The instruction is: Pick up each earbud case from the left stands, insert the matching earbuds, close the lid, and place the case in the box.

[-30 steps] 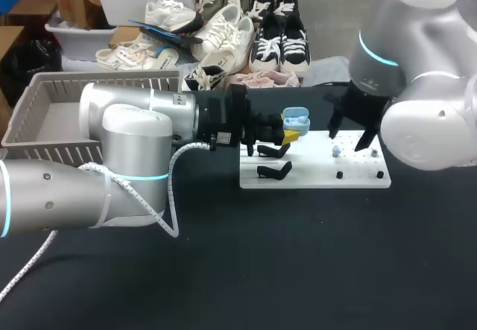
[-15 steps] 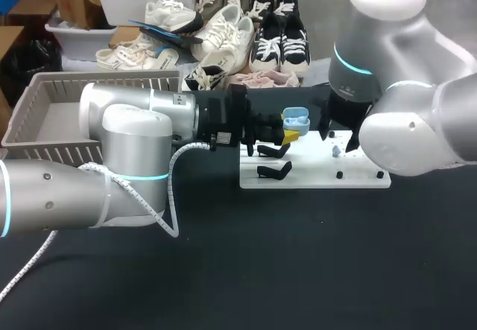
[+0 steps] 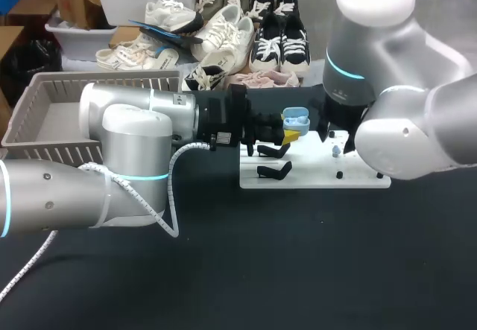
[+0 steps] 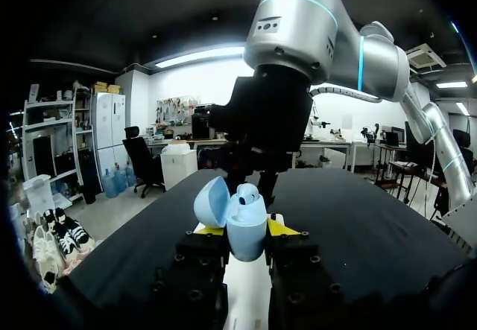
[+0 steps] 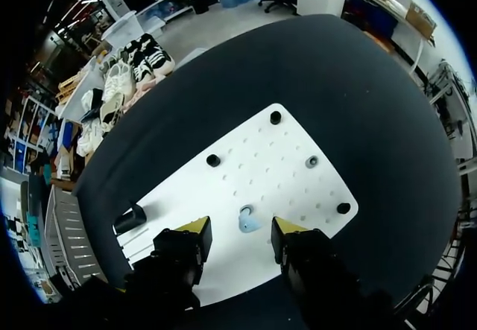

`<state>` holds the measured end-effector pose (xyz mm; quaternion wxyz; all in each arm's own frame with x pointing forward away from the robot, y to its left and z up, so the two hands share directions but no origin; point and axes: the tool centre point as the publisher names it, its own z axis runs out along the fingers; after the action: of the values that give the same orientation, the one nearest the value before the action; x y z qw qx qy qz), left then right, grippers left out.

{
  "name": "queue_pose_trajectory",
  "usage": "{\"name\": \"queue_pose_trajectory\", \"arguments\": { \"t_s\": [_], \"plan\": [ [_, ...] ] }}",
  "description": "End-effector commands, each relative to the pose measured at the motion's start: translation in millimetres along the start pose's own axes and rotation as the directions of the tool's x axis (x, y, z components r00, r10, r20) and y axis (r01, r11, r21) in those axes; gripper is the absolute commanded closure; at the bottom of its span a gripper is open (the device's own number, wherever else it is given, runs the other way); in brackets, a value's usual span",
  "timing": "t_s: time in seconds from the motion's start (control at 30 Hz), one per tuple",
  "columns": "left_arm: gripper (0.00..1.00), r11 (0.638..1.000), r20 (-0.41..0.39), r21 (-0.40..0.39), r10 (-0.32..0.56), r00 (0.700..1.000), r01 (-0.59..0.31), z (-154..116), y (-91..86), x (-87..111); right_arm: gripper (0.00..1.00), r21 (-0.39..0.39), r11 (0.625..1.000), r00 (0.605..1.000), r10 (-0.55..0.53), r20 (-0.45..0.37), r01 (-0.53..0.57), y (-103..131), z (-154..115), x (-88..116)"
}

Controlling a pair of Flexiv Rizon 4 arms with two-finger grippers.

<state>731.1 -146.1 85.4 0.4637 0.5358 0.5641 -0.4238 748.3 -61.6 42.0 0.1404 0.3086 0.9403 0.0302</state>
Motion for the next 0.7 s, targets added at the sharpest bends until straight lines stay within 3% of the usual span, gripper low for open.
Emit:
{"name": "queue_pose_trajectory", "arguments": {
  "t_s": [0.03,0.7],
  "plan": [
    [1.00,1.000,0.002,-0.003,0.001,1.000,-0.001,-0.2,-0.6,0.5,0.51,0.011,1.000,1.000,0.003,0.009,-0.003,2.8,1.9,2.2],
    [1.00,1.000,0.017,-0.009,0.022,1.000,-0.022,-2.8,-4.3,-1.2,0.53,0.013,1.000,1.000,0.016,0.000,-0.016,2.1,3.9,-2.9]
  ]
}}
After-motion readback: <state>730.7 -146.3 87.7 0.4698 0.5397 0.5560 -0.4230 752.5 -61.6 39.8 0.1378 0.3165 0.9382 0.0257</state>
